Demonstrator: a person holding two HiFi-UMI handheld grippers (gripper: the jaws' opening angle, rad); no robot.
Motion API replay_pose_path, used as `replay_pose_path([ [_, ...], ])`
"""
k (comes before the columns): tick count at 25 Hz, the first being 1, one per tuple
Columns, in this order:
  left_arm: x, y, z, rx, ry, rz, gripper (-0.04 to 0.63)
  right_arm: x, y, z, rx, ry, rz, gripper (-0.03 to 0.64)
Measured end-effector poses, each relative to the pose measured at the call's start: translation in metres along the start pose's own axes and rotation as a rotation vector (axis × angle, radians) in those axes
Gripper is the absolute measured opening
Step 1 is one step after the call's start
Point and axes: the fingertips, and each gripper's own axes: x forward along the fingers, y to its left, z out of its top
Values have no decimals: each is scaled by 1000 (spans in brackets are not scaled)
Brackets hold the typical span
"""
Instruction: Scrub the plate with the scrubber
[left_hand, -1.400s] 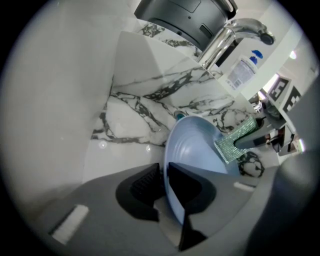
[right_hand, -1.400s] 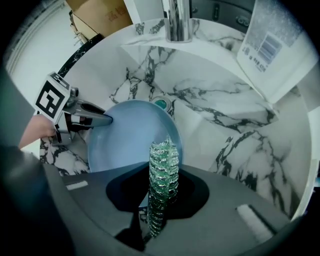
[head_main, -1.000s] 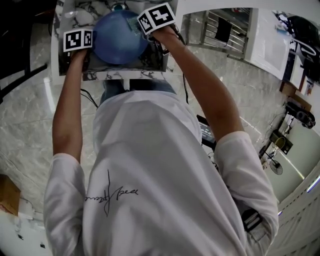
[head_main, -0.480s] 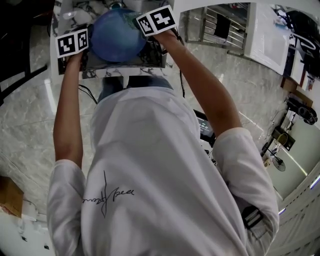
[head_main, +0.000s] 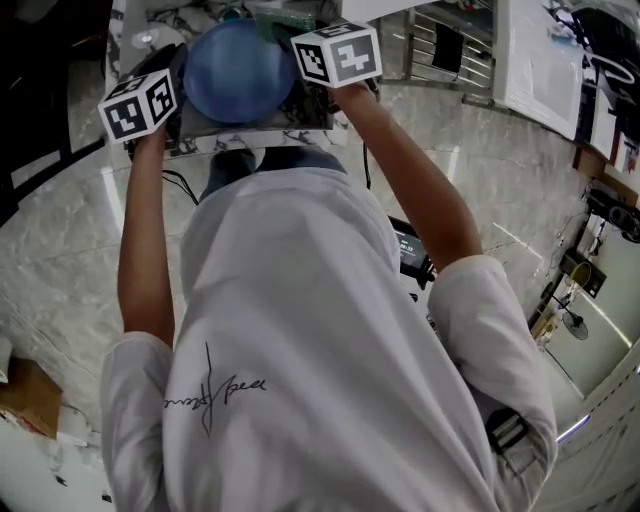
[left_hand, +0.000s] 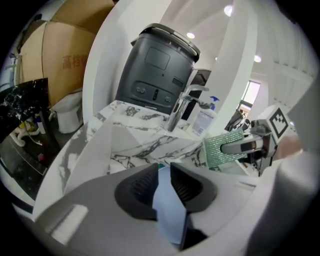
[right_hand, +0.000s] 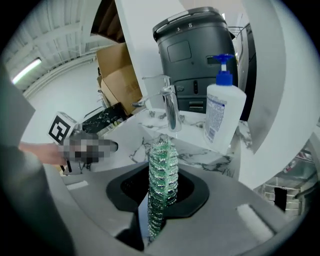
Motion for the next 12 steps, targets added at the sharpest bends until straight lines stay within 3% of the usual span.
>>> replay_pose_path([
  [12,-67,-37,47,24,-183,-15,80,-74,24,35,-2,-260,-17,66],
])
